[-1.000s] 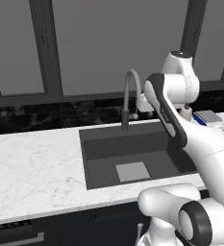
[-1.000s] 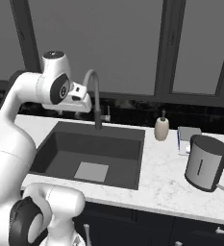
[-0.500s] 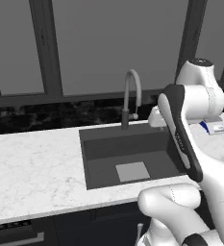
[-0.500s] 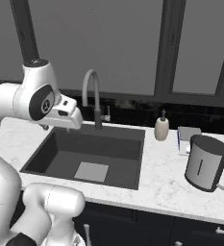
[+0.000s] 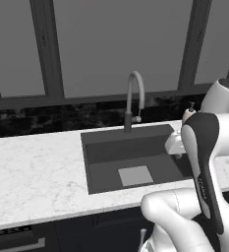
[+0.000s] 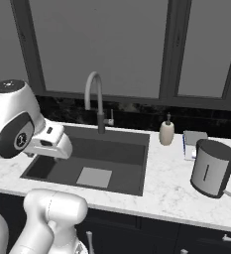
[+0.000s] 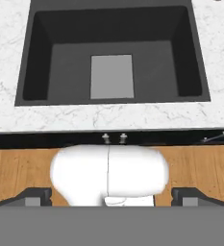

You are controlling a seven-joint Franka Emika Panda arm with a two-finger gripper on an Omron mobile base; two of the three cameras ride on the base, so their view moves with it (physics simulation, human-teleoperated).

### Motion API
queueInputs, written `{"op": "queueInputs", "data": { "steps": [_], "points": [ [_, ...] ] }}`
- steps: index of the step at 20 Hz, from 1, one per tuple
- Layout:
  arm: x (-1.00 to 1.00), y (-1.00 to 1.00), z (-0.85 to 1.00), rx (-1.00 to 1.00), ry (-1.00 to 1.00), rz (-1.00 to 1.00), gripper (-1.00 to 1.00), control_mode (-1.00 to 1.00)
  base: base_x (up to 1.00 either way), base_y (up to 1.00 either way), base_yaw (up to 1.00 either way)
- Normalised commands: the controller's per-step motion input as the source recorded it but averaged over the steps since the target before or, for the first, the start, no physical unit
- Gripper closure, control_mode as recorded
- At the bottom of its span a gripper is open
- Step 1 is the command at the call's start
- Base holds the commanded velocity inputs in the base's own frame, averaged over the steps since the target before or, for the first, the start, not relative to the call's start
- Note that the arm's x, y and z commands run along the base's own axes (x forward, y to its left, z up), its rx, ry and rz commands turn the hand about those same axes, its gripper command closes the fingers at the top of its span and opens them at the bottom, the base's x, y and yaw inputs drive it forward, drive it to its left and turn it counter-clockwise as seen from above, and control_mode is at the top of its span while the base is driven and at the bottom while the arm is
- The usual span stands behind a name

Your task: Navigate to the coffee machine.

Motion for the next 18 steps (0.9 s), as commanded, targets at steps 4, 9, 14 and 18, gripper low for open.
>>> {"op": "queueInputs", "data": {
  "steps": [4,9,14,18],
  "points": [
    [-0.11,0.00,0.00,0.00,0.02,0.00,-1.00,1.00,0.00,0.00,0.00],
    [0.00,0.00,0.00,0.00,0.00,0.00,-1.00,1.00,-0.28,-0.02,-0.07],
    [0.00,0.00,0.00,0.00,0.00,0.00,-1.00,1.00,-0.71,-0.22,-0.60],
    [0.00,0.00,0.00,0.00,0.00,0.00,-1.00,1.00,-0.23,0.00,-0.99]
  ]
}}
